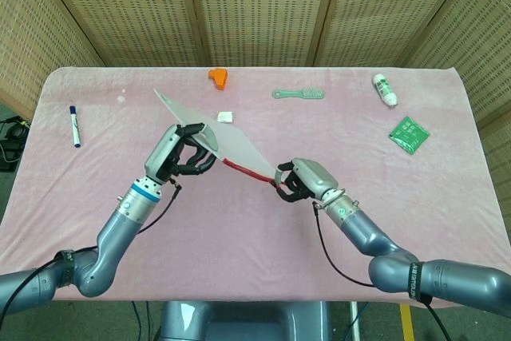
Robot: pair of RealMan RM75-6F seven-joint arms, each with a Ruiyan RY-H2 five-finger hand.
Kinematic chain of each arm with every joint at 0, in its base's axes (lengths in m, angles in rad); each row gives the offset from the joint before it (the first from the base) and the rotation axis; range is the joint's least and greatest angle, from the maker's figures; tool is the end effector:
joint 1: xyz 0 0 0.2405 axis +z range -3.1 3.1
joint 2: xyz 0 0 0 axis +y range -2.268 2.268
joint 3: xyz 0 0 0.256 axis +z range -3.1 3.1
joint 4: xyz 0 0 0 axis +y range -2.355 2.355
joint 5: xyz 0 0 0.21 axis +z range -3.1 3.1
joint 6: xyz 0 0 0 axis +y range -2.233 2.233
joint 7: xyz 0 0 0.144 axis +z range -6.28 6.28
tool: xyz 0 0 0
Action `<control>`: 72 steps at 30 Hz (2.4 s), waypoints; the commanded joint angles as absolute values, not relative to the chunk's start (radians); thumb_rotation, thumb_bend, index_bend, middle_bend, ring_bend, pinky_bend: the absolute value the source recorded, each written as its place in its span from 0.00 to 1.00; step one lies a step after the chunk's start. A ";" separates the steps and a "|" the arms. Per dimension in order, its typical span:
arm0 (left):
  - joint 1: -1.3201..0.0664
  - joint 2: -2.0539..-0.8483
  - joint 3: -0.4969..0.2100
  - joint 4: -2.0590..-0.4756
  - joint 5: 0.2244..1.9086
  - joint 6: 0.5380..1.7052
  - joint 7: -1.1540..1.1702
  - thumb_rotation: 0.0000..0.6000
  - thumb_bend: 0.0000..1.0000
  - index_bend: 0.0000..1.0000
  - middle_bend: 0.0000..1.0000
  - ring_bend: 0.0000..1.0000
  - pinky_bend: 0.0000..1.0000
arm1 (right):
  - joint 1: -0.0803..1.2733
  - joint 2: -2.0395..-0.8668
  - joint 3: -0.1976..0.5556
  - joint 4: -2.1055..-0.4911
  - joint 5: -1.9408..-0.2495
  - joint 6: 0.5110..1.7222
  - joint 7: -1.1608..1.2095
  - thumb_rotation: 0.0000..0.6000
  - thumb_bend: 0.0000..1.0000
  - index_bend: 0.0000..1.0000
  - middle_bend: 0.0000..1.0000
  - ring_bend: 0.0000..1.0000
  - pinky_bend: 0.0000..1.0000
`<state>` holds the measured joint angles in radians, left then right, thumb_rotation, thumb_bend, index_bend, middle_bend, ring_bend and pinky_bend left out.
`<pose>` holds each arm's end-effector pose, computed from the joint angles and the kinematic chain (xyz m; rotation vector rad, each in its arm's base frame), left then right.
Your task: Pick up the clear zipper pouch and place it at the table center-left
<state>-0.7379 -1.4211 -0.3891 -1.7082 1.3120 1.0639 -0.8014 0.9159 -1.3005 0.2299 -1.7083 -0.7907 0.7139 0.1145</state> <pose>-0.0586 0.3499 0.0657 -1.3460 -1.8583 -2.0131 -0.1017 -0.3611 0.0246 1.7370 -1.6603 1.0604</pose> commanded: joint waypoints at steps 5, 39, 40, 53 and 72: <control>-0.729 -1.394 -0.410 -1.721 1.295 1.071 -0.811 1.00 0.69 0.86 0.95 0.81 0.79 | 0.894 -1.296 0.211 -1.674 -0.801 0.696 0.119 1.00 0.79 0.77 0.99 0.94 1.00; -0.722 -1.346 -0.429 -1.679 1.275 1.048 -0.838 1.00 0.28 0.52 0.95 0.81 0.78 | 0.806 -1.281 0.204 -1.606 -0.931 0.647 0.201 1.00 0.43 0.48 0.99 0.94 1.00; -0.723 -1.336 -0.420 -1.676 1.285 1.036 -0.835 1.00 0.11 0.29 0.95 0.81 0.78 | 0.803 -1.281 0.202 -1.602 -0.943 0.656 0.194 1.00 0.25 0.31 0.99 0.94 1.00; -0.630 -1.198 -0.366 -1.677 1.369 1.125 -0.765 1.00 0.00 0.00 0.87 0.79 0.75 | 0.732 -1.246 0.166 -1.604 -1.114 0.857 0.072 1.00 0.00 0.00 0.95 0.93 1.00; -0.225 -0.973 -0.103 -1.800 1.336 1.475 -0.009 1.00 0.00 0.00 0.00 0.00 0.00 | 0.429 -1.083 0.081 -1.702 -1.396 1.376 -0.115 1.00 0.00 0.00 0.00 0.00 0.00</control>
<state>-0.2830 -1.0055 -0.1499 -1.7522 1.3484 1.4232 -0.0617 0.4825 -1.1030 0.1003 -1.6803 -1.3543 1.3071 -0.0843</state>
